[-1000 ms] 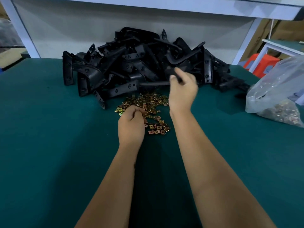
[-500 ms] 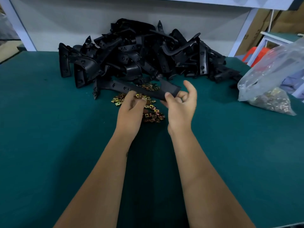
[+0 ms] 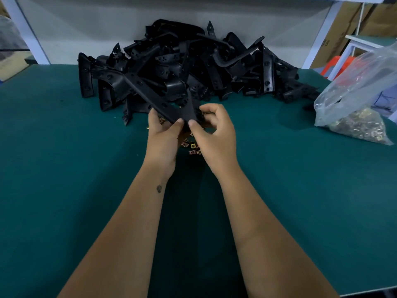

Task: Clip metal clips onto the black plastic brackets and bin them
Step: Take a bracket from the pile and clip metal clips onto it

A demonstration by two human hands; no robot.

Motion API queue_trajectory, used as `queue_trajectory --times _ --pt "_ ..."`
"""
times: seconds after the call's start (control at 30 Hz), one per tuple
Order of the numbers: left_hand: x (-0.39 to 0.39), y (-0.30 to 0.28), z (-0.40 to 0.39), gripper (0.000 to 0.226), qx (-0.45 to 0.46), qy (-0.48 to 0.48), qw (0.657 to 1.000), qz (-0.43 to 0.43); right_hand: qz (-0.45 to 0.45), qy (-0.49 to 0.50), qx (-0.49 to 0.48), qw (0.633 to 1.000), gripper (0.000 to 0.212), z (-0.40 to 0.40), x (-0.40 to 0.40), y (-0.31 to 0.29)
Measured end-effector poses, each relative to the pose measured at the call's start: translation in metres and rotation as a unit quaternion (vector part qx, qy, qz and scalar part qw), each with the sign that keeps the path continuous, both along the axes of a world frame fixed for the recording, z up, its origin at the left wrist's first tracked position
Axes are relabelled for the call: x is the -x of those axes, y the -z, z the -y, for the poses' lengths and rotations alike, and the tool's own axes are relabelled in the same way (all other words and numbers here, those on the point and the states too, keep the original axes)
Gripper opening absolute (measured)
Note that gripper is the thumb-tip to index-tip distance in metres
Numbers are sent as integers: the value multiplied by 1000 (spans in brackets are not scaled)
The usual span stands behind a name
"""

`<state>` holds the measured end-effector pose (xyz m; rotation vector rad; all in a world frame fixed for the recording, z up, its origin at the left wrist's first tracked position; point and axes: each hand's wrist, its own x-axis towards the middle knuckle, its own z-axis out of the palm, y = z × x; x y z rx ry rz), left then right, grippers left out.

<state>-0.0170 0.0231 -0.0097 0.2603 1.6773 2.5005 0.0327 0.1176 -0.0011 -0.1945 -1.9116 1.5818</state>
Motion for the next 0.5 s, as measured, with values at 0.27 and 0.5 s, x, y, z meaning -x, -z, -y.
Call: queue_trajectory --times 0.27,0.5 --pt "18 2 15 60 -150 -73 975 146 170 71 -82 979 17 -20 0 8" --pt "16 1 12 65 -129 -91 974 163 232 23 -324 917 31 -17 7 16"
